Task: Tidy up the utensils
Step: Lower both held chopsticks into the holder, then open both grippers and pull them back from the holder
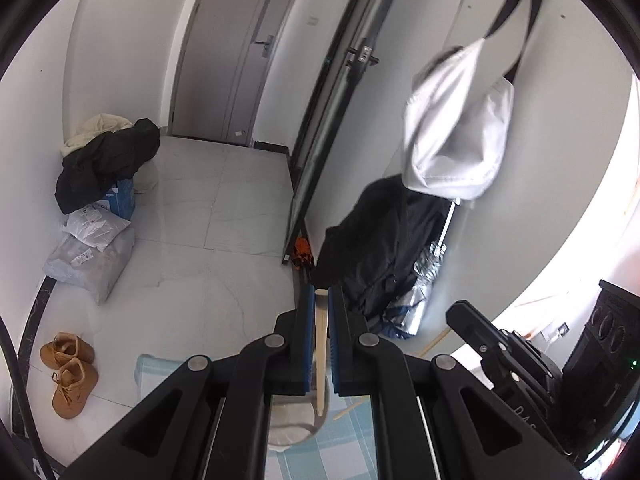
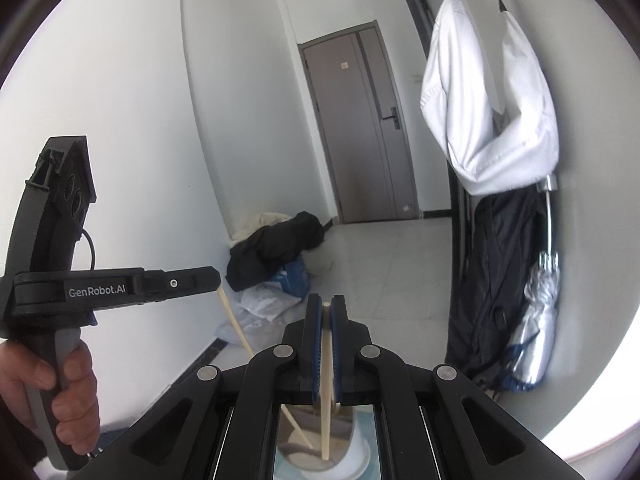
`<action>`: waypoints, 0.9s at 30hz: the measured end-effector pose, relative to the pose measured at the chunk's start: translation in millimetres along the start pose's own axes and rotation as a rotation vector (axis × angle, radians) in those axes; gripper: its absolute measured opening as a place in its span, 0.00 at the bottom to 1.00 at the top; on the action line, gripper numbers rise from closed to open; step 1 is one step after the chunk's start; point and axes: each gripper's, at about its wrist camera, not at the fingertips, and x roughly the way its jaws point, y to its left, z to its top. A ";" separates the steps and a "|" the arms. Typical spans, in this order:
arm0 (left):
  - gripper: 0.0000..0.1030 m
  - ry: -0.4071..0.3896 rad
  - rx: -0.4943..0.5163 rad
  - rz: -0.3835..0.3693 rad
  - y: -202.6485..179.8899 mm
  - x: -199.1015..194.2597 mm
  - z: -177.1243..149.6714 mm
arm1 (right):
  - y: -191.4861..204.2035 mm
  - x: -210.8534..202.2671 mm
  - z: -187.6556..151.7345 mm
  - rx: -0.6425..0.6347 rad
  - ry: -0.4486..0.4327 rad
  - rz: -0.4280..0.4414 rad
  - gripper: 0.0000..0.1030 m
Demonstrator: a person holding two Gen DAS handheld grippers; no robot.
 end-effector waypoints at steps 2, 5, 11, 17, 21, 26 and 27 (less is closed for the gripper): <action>0.03 -0.006 -0.018 -0.003 7.7 3.8 6.6 | -1.5 10.5 8.0 0.000 -0.001 -0.012 0.04; 0.03 -0.024 -0.039 -0.004 23.4 10.0 16.9 | -5.2 27.1 15.7 0.014 0.007 -0.011 0.04; 0.03 -0.002 -0.058 0.035 46.3 30.9 16.3 | -4.4 56.5 18.2 -0.003 0.025 -0.004 0.04; 0.03 0.019 -0.062 0.017 56.4 47.3 3.3 | -0.2 81.2 1.1 -0.050 0.069 0.009 0.04; 0.03 0.039 -0.060 0.006 59.5 52.5 -0.1 | 5.5 89.9 -9.9 -0.097 0.091 0.005 0.04; 0.03 0.071 -0.044 -0.016 61.7 60.3 -7.3 | 5.7 96.3 -25.4 -0.112 0.123 0.000 0.04; 0.03 0.082 -0.036 -0.012 61.6 62.5 -9.5 | 4.6 97.6 -28.7 -0.107 0.127 -0.002 0.04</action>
